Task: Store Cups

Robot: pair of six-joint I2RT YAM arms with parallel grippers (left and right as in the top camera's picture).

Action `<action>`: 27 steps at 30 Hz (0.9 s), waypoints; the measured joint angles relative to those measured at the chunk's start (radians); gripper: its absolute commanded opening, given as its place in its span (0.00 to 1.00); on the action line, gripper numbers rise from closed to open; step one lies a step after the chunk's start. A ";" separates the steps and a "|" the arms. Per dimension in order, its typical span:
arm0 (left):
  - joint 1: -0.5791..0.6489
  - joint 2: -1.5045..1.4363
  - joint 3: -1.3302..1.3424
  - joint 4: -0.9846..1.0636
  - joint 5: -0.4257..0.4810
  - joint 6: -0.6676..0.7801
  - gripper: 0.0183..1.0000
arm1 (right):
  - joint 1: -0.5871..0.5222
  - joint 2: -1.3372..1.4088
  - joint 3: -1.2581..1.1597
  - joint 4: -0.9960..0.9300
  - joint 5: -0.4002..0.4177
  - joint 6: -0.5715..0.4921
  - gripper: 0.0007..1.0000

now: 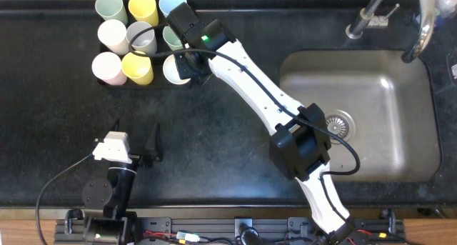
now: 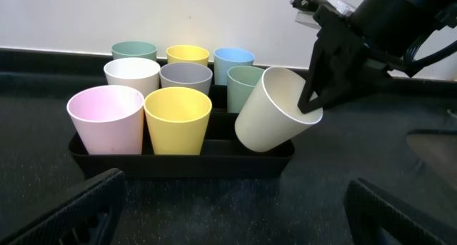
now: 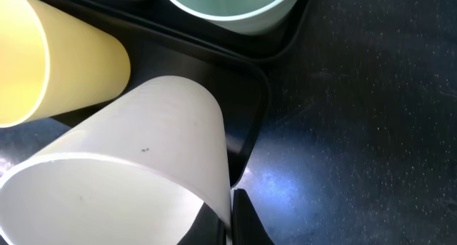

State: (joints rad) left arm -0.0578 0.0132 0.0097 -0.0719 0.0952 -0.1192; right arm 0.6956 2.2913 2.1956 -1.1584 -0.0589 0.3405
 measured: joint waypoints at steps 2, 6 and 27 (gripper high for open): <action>0.000 0.000 0.000 0.000 0.000 0.000 1.00 | 0.000 0.008 0.000 0.000 0.000 0.000 0.04; 0.000 0.000 0.000 0.000 0.000 0.000 1.00 | 0.000 0.024 0.000 -0.001 0.000 0.000 0.05; 0.000 0.000 0.000 0.000 0.000 0.000 1.00 | -0.010 0.012 0.000 0.029 -0.001 -0.008 0.59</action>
State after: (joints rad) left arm -0.0578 0.0132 0.0097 -0.0719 0.0952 -0.1192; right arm 0.6857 2.3032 2.1956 -1.1290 -0.0601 0.3325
